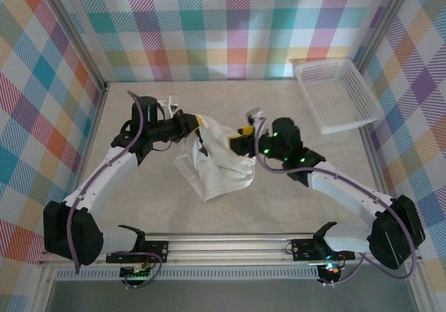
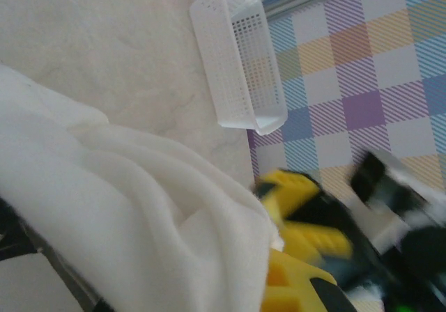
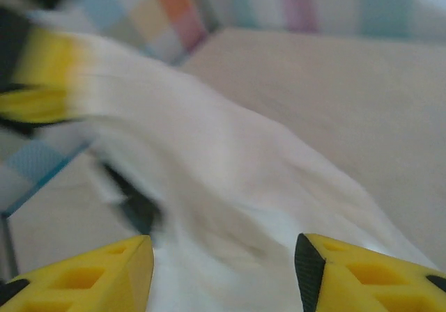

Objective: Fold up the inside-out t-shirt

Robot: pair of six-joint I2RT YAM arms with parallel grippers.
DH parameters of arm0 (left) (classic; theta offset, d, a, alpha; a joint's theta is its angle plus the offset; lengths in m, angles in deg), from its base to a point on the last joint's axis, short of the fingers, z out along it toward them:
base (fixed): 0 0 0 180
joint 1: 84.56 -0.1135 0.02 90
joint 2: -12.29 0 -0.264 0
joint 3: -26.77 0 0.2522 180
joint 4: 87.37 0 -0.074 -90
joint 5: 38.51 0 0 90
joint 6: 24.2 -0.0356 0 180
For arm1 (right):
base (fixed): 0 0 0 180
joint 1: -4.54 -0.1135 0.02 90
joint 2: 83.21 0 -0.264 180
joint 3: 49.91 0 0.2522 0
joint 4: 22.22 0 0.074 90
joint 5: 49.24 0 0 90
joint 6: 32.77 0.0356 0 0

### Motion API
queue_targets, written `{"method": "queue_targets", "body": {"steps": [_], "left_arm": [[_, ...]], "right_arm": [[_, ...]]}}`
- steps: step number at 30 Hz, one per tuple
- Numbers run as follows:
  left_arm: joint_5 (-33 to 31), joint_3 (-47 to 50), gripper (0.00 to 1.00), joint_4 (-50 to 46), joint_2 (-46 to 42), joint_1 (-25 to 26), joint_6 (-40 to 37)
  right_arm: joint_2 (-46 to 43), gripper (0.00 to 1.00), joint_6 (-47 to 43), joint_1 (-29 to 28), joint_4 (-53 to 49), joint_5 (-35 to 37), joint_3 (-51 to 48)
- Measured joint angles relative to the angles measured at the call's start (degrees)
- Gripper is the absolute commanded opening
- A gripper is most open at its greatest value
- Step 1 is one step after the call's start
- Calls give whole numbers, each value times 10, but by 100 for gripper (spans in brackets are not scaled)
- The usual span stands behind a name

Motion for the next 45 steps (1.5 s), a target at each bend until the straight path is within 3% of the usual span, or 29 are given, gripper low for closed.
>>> {"method": "queue_targets", "body": {"steps": [6,7,10,15,19,22,24,28,33,35,38,41,44,45], "left_arm": [[-1,-28,0,0,5,0,41],[-1,-36,0,0,5,0,49],[-10,-69,0,-8,6,0,54],[-95,-145,4,-117,15,-8,-12],[-162,-155,32,-178,41,-40,-91],[-172,-143,51,-202,61,-69,-132],[-170,-131,59,-215,58,-80,-156],[-117,-96,68,-208,5,-77,-195],[-89,-33,73,-189,-97,6,-241],[-112,-12,76,-186,-115,64,-258],[-186,0,91,-184,-96,139,-266],[-242,0,99,-171,-42,161,-262],[-267,-4,95,-147,19,161,-252],[-271,-8,87,-142,38,161,-248]], "right_arm": [[135,59,-26,-27,23,-21,43],[166,51,-24,-26,17,-32,62],[224,1,-11,-24,9,-58,98],[191,0,53,3,15,-164,99],[149,0,183,62,113,-312,109],[138,0,268,97,183,-375,119],[138,0,288,112,177,-399,138],[141,0,290,116,115,-428,187],[172,0,286,121,7,-443,279],[188,0,276,123,-42,-443,318],[192,0,273,123,-79,-443,334],[192,0,272,123,-103,-443,334],[192,0,271,123,-123,-442,334],[192,0,272,123,-129,-438,334]]}}
